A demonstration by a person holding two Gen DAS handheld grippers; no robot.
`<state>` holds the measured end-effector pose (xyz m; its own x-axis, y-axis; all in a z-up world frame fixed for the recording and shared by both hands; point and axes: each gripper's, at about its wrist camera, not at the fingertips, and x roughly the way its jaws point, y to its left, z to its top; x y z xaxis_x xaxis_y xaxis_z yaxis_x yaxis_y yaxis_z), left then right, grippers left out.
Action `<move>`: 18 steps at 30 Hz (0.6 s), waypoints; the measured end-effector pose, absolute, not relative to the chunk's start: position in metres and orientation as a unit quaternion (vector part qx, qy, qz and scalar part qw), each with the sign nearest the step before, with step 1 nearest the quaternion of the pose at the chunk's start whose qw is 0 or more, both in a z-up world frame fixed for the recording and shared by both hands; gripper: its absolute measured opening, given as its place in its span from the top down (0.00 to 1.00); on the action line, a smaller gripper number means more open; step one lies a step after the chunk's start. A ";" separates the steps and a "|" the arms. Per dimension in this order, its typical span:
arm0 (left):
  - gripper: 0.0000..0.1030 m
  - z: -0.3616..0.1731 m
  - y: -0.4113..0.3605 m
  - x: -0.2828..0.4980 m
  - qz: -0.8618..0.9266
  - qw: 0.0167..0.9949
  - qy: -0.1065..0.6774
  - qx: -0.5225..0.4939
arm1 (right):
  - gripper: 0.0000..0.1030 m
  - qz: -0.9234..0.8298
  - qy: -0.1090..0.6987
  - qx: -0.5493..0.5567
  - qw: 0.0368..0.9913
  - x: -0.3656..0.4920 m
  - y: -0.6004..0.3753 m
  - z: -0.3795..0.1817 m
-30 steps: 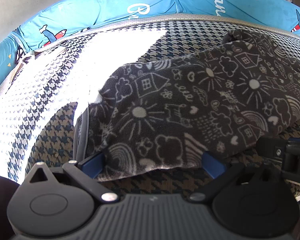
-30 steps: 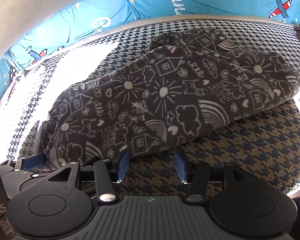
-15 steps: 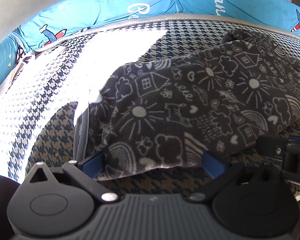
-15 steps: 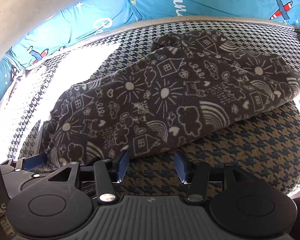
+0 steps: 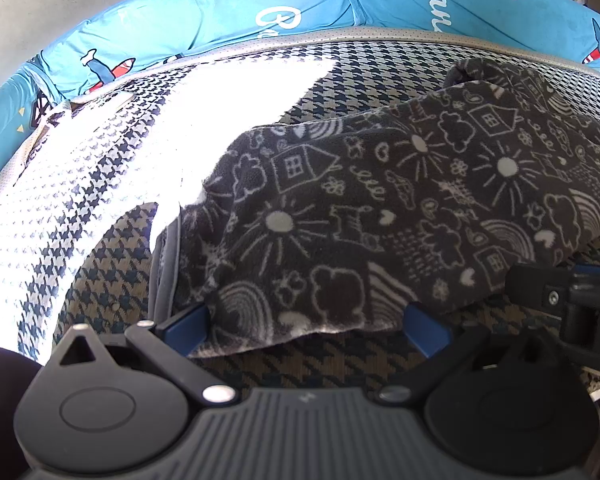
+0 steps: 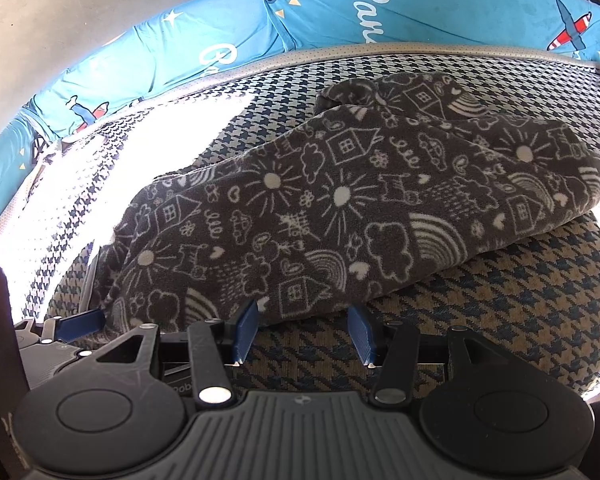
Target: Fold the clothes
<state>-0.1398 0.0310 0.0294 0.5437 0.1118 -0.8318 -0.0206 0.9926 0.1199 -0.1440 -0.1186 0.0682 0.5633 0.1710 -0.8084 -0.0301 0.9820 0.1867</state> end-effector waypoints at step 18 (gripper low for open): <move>0.00 0.033 0.030 -0.144 0.039 0.878 0.474 0.050 | 0.52 0.058 0.460 0.071 0.883 -0.146 -0.119 0.070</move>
